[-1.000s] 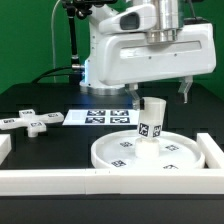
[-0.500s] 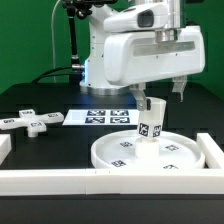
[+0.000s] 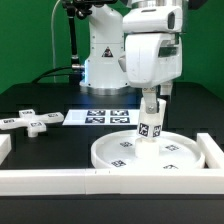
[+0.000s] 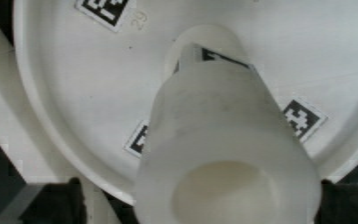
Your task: Assemble round table
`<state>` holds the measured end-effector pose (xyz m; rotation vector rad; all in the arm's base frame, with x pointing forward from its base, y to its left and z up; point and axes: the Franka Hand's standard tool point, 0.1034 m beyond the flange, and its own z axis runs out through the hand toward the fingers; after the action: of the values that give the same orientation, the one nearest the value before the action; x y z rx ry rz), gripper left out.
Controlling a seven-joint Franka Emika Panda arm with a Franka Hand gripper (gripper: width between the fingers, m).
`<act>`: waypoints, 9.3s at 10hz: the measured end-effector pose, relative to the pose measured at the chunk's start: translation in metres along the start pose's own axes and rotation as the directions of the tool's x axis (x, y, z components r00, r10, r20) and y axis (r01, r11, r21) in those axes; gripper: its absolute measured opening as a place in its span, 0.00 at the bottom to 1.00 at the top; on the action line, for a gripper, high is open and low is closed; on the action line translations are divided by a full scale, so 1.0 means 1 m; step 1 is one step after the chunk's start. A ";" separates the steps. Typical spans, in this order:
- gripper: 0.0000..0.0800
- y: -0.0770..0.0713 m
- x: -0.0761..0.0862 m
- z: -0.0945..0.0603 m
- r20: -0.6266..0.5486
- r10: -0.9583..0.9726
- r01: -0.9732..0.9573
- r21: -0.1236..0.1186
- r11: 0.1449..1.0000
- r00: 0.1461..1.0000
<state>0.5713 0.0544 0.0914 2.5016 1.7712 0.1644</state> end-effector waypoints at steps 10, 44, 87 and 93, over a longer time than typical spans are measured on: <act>0.69 0.002 -0.012 0.009 0.051 -0.464 0.464 0.014 0.886 0.884; 0.52 -0.012 -0.022 0.017 -0.010 0.832 -0.826 0.128 -0.549 -0.555; 0.60 -0.004 -0.017 0.016 0.082 -0.538 0.540 -0.008 0.841 0.839; 0.52 -0.008 -0.019 0.017 0.083 -0.401 0.402 0.007 0.916 0.912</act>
Offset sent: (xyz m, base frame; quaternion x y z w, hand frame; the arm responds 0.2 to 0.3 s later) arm 0.0015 -0.0007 -0.0023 0.0068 -0.0138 -0.2093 0.9777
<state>0.5600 0.0387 0.0726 2.0410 2.1885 0.0430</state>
